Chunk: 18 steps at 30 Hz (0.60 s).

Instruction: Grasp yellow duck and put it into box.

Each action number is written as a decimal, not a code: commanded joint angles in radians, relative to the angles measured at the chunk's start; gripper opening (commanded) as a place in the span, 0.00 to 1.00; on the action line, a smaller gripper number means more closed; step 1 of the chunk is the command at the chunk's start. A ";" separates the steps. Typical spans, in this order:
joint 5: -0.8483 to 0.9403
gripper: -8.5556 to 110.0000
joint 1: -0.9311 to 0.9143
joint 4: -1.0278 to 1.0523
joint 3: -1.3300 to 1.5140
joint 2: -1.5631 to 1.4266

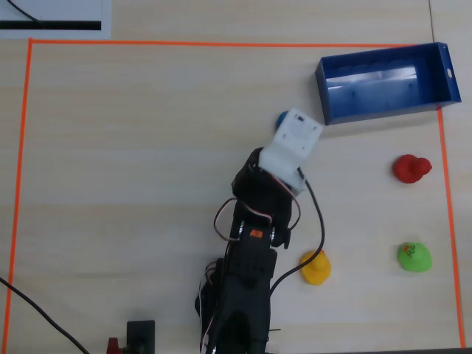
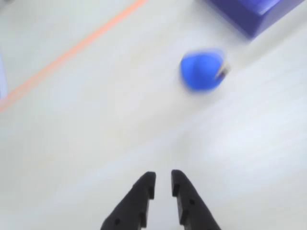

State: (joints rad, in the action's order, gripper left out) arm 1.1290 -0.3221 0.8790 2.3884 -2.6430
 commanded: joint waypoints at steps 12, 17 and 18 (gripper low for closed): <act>0.114 0.12 -0.770 -0.092 -0.397 0.526; 0.187 0.16 -0.979 -0.044 -0.225 0.482; 0.201 0.17 -1.008 -0.023 -0.199 0.463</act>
State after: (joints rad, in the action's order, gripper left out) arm 1.2931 -1.2088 0.8115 2.1292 -2.1123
